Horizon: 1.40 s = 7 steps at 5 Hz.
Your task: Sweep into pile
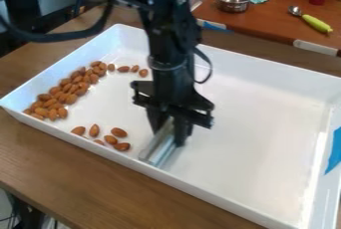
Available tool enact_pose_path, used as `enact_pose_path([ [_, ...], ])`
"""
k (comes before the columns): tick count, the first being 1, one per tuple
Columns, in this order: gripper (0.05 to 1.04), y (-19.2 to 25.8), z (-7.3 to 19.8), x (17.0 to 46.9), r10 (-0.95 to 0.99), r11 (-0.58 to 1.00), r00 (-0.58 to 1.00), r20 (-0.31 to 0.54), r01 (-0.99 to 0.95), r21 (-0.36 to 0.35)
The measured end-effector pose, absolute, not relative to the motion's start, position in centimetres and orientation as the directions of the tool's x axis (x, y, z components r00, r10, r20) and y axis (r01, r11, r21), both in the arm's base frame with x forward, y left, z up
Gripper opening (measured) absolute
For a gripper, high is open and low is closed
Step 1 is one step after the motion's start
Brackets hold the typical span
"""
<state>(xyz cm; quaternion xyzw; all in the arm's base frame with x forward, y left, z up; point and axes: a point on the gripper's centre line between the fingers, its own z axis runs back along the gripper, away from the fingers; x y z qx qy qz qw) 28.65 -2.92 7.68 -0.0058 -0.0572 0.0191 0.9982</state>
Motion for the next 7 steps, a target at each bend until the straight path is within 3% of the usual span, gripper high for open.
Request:
enact_pose_path([
  [1, 0.382, -2.0, 7.3, 28.7, 0.009, 1.0, 0.985, 0.174, -0.013, 0.02],
  [2, 0.382, 0.0, 7.3, 28.7, -0.006, 0.999, 0.984, 0.179, -0.001, 0.041],
  [6, 0.382, 10.6, 7.5, 28.5, -0.005, 0.989, 0.997, 0.073, -0.005, 0.145],
  [7, 0.382, 10.9, 7.8, 27.4, 0.019, 0.999, 1.0, 0.023, -0.02, 0.035],
])
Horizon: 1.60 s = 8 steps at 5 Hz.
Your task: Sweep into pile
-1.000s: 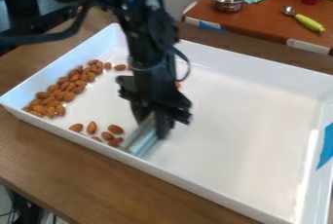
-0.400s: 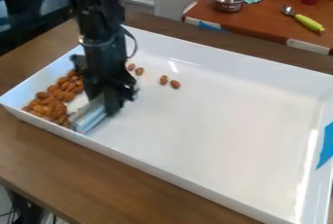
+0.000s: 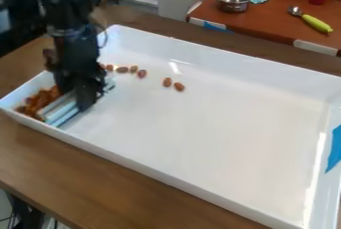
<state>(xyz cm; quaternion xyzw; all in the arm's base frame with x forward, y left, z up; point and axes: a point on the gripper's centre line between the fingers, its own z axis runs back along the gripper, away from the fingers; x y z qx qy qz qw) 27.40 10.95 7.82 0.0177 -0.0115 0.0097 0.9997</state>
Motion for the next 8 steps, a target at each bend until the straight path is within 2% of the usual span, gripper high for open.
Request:
enact_pose_path([
  [1, 0.382, 8.3, 10.5, 28.1, 0.066, 0.985, 0.997, 0.038, -0.059, -0.159],
  [2, 0.382, 6.8, 15.4, 30.2, 0.13, 0.955, 0.99, 0.063, -0.108, -0.278],
  [3, 0.382, 4.5, 18.1, 31.6, 0.157, 0.923, 0.984, 0.084, -0.116, -0.368],
  [4, 0.382, 1.6, 17.3, 33.3, 0.168, 0.909, 0.983, 0.076, -0.124, -0.398],
  [5, 0.382, -1.0, 14.8, 35.4, 0.172, 0.92, 0.982, 0.08, -0.131, -0.369],
  [6, 0.382, -2.8, 12.6, 36.8, 0.17, 0.939, 0.978, 0.119, -0.124, -0.32],
  [7, 0.382, -2.5, 10.3, 37.6, 0.197, 0.947, 0.973, 0.123, -0.156, -0.28],
  [8, 0.382, -1.9, 9.4, 37.5, 0.211, 0.952, 0.97, 0.125, -0.174, -0.253],
])
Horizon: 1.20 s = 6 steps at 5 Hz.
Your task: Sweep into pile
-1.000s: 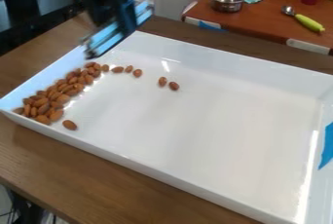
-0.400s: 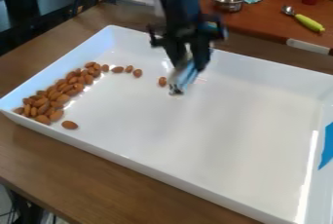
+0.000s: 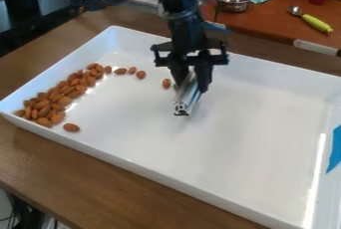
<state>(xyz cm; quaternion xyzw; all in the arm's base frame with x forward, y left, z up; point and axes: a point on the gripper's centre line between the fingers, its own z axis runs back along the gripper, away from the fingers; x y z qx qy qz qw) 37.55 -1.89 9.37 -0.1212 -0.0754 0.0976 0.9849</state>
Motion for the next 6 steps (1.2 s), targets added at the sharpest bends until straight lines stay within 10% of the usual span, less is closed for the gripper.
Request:
enact_pose_path([
  [6, 0.382, 11.8, 10.0, 35.9, 0.497, 0.846, 0.868, 0.003, -0.484, -0.225],
])
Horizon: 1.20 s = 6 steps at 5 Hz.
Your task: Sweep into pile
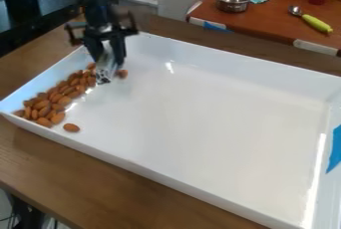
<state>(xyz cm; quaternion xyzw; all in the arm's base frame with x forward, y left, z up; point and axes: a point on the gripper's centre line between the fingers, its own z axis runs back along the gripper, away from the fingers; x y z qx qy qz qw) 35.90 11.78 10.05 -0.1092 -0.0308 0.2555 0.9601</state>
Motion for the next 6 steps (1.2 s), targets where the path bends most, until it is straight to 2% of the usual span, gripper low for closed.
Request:
enact_pose_path([
  [1, 0.382, 13.2, 10.7, 34.9, 0.502, 0.84, 0.864, -0.03, -0.496, -0.219],
  [2, 0.382, 12.0, 12.2, 35.1, 0.465, 0.835, 0.885, -0.019, -0.445, -0.324],
  [3, 0.382, 9.1, 16.1, 35.0, 0.418, 0.815, 0.908, 0.041, -0.355, -0.458],
  [4, 0.382, 4.6, 17.5, 35.2, 0.339, 0.836, 0.94, 0.042, -0.281, -0.471],
  [5, 0.382, -1.3, 17.3, 35.1, 0.215, 0.894, 0.975, 0.051, -0.176, -0.412],
  [6, 0.382, -5.9, 15.9, 35.0, 0.199, 0.921, 0.977, 0.076, -0.16, -0.354],
])
